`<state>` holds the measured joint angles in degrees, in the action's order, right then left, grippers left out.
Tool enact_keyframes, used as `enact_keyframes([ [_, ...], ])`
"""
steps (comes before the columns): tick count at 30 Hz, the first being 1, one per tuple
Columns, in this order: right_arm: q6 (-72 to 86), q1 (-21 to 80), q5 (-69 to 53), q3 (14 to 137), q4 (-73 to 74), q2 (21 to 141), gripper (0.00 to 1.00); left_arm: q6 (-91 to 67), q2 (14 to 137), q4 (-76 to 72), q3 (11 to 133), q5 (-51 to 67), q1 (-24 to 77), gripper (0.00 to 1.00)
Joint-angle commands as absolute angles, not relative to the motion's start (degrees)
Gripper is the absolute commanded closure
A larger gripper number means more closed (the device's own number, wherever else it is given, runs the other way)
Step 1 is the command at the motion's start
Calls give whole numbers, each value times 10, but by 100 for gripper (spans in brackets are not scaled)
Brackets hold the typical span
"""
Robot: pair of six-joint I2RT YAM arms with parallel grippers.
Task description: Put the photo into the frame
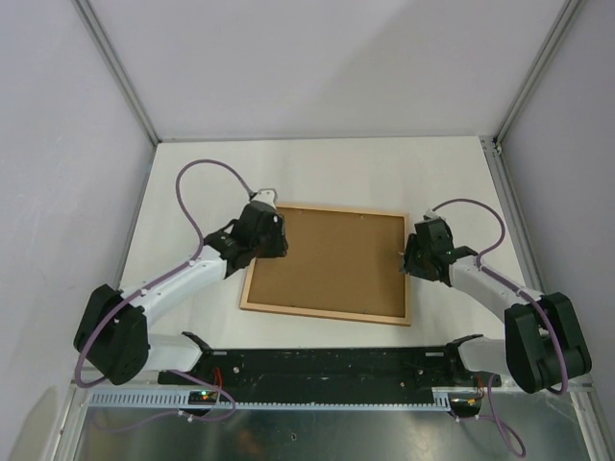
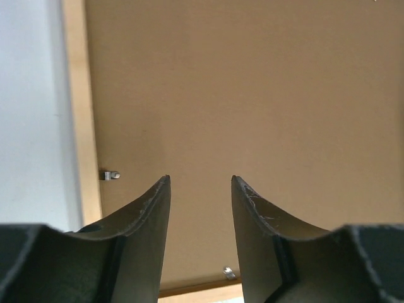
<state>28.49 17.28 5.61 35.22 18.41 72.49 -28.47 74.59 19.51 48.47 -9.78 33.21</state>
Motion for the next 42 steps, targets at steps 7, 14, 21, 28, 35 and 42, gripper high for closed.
enact_keyframes([
  [7, 315, 212, 90, 338, 183, 718, 64, -286, 716, 166, 472, -132, 429, 50],
  [14, 307, 221, 111, 339, 183, 730, 79, -271, 707, 149, 461, -146, 478, 49],
  [21, 305, 221, 124, 346, 188, 735, 98, -251, 700, 137, 451, -168, 531, 46],
  [28, 304, 221, 132, 359, 204, 732, 100, -236, 687, 123, 442, -164, 545, 44],
  [35, 299, 224, 143, 387, 239, 735, 100, -215, 689, 94, 428, -173, 579, 44],
  [42, 296, 225, 136, 407, 262, 718, 100, -189, 686, 64, 421, -186, 618, 42],
])
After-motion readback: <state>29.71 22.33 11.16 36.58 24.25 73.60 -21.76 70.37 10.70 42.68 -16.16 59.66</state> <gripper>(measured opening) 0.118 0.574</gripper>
